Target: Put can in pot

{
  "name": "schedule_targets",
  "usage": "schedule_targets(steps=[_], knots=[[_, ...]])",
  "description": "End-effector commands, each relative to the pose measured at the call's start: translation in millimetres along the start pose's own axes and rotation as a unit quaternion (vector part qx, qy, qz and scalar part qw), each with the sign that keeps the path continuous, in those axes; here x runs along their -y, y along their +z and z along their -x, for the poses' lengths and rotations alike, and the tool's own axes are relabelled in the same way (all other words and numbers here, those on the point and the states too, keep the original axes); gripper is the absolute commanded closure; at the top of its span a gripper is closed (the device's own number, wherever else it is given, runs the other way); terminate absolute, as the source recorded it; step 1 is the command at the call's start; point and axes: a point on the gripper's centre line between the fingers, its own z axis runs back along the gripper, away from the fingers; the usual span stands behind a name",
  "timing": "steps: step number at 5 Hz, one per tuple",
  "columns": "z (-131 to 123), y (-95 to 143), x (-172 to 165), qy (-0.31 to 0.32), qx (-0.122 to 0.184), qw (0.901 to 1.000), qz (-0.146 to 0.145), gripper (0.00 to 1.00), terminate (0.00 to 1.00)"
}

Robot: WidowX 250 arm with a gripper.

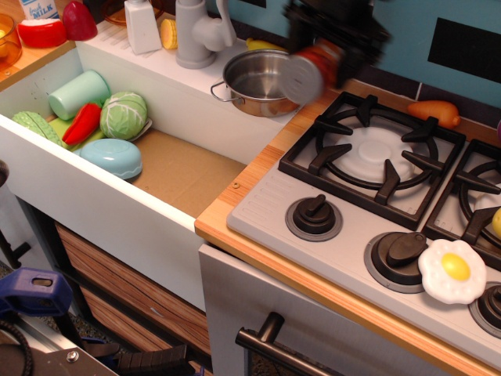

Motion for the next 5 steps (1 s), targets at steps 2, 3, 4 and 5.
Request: schedule_targets(steps=[2, 3, 4, 5], knots=[[-15, 6, -62, -0.058, 0.102, 0.9929, -0.022, 1.00, 0.00], [-22, -5, -62, -0.086, 0.119, 0.9892, -0.006, 0.00, 0.00], [-28, -10, -55, -0.100, 0.135, 0.9859, 0.003, 0.00, 0.00], [-28, -10, -55, -0.100, 0.135, 0.9859, 0.003, 0.00, 0.00]])
